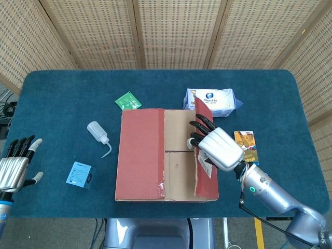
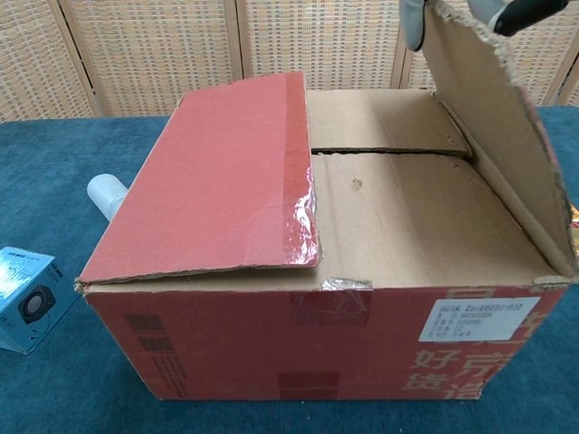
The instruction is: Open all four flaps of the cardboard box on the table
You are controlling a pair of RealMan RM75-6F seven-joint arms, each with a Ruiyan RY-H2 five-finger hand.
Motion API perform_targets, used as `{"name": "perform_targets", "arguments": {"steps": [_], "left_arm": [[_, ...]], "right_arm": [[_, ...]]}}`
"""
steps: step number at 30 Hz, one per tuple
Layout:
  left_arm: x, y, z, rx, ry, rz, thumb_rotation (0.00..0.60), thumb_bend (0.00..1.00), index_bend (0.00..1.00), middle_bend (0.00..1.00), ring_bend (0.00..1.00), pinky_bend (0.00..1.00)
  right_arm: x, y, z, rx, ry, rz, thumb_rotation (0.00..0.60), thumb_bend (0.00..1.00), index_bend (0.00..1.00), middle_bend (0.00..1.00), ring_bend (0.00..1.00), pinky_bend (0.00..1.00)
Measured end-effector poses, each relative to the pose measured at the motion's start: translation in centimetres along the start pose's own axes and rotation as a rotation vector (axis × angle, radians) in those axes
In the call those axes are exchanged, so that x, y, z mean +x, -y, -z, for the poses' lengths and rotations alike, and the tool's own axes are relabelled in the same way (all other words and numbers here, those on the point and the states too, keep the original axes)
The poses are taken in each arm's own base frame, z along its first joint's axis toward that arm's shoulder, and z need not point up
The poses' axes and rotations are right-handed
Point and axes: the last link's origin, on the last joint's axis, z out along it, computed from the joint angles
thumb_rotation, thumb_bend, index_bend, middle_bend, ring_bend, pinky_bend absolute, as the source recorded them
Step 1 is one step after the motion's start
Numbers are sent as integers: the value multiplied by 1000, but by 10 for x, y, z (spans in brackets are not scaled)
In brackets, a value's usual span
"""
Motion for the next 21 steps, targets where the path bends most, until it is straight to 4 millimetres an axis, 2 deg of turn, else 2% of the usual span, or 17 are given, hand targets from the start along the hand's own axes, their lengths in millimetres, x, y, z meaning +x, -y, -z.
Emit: {"name": "perform_targets", "arguments": {"steps": [14,21], "left_arm": [[0,0,0,9,-4,-9,600,263,73,25,6,0],[0,1,1,8,-4,-13,600,263,74,25,6,0]], "right_arm": [[30,-26,28,-69,-14,64,600,1000,439,504,147,0],[31,-40,40,-106,8,102,600,1000,439,501,147,0]]}}
